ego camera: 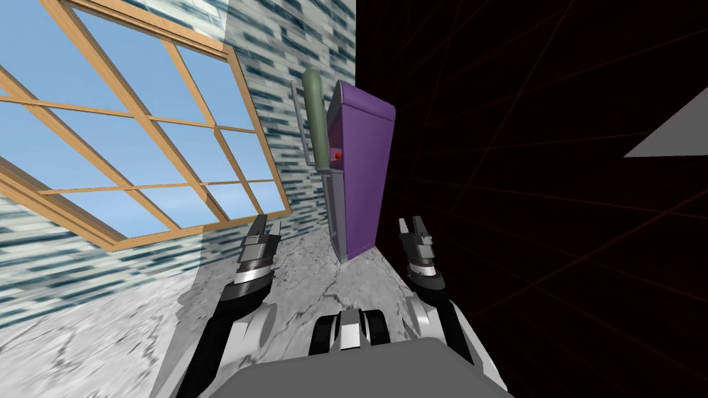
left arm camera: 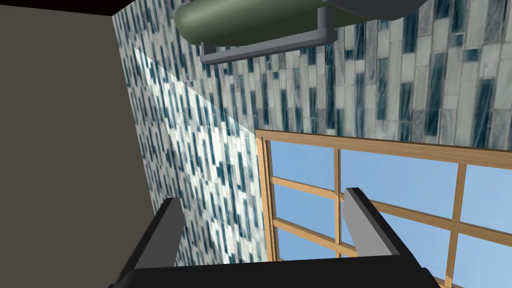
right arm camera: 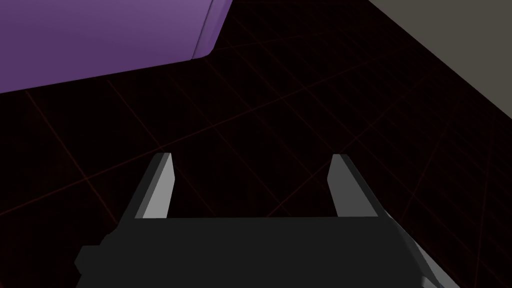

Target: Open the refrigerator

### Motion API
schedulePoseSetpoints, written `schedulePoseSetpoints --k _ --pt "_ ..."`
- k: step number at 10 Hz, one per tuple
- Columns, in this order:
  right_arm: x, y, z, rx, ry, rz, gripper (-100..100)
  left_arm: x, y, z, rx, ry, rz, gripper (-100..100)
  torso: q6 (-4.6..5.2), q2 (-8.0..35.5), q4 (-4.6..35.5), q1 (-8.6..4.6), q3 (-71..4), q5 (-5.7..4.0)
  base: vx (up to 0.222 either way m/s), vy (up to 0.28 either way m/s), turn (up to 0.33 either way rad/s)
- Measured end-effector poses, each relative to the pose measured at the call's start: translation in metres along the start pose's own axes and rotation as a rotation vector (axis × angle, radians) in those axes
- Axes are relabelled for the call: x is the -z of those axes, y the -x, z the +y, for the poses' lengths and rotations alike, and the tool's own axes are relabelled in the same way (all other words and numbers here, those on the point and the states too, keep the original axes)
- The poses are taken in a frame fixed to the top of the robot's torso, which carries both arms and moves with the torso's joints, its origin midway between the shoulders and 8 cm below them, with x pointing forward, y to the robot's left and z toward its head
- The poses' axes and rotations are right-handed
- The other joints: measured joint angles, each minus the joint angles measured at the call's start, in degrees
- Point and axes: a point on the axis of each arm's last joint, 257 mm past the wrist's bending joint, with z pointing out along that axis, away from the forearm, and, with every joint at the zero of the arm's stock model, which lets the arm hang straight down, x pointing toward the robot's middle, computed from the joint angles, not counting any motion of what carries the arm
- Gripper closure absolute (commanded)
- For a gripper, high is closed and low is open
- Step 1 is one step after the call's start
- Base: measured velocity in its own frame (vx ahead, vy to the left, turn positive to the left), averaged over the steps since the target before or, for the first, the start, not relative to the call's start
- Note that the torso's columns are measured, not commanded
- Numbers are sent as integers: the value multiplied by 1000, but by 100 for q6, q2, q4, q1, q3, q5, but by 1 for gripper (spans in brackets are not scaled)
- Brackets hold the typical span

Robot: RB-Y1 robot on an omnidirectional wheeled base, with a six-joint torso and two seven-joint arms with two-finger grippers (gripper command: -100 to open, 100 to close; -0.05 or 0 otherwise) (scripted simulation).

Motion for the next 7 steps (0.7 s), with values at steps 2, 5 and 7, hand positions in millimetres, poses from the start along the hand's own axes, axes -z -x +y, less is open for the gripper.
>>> schedulePoseSetpoints --k 2,5,7 --pt "0 0 0 0 -1 0 0 -1 -2 0 -8 -3 16 -100 0 612 611 1 -1243 0 23 -2 10" --pt "0 0 0 0 -1 0 0 -12 -11 -3 -42 -14 71 -100 0 680 687 -2 -1388 0 54 -12 15" --pt "0 0 0 0 -1 0 0 -21 -15 -7 -66 -20 98 -100 0 683 689 -2 -1388 -1 84 -15 22"
